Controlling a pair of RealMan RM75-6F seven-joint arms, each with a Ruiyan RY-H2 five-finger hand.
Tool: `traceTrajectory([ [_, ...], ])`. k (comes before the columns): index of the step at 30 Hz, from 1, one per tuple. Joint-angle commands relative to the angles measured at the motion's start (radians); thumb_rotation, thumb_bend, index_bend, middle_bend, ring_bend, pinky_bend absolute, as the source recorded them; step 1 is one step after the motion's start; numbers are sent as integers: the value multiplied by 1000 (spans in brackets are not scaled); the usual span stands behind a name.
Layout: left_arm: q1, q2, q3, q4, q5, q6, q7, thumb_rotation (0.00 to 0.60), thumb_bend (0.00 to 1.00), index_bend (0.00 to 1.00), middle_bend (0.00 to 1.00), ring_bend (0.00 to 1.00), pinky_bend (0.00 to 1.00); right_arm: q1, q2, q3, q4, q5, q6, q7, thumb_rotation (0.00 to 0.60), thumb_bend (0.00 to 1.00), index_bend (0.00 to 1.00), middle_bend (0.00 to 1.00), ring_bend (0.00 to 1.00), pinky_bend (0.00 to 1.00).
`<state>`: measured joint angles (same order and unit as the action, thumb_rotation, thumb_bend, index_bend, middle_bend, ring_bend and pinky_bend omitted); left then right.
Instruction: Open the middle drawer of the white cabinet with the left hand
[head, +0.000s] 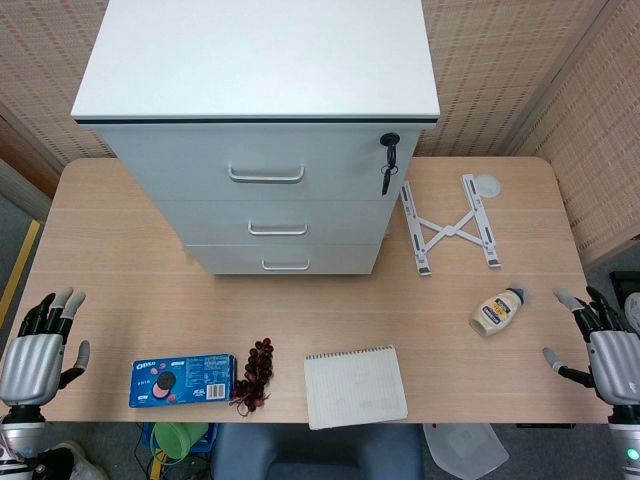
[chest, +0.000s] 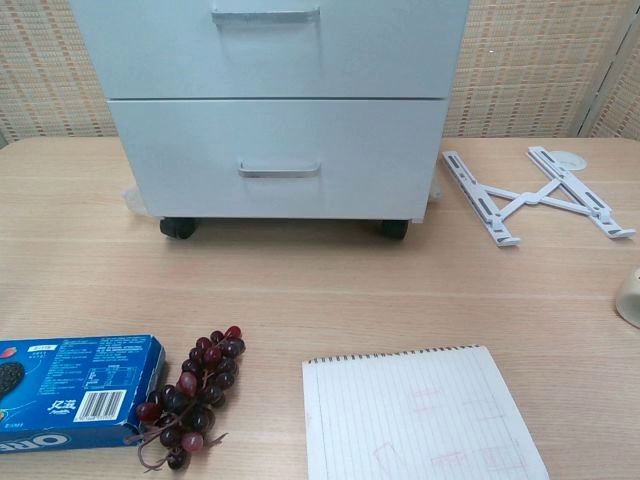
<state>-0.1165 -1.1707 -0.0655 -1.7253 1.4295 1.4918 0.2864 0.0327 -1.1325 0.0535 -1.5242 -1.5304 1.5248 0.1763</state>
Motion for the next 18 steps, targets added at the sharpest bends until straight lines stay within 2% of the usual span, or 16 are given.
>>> traceTrajectory([
  [1,-2,-1,-1,-1,1,-1,2,600,476,96,0,20,122,-3,-6,-1,8,4,-1,5,600,201,123,228,80,167],
  [9,-9,-5,-3,3,25,2,-4,600,476,100,0,32,122,-4,3,4,10,5,5,9,600,201,123,228,80,167],
  [13,-30,2,-7,9,62,-9,-50,600,476,119,17,94,143,-5,6,7,6,6,9,7,600,201,123,228,80,167],
  [15,-48,11,-11,8,90,-20,-96,600,476,133,101,194,273,-5,8,8,3,8,10,4,600,201,123,228,80,167],
  [18,-83,22,-20,6,143,-36,-182,600,476,147,398,462,608,-3,12,6,-3,6,5,-2,600,201,123,228,80,167],
])
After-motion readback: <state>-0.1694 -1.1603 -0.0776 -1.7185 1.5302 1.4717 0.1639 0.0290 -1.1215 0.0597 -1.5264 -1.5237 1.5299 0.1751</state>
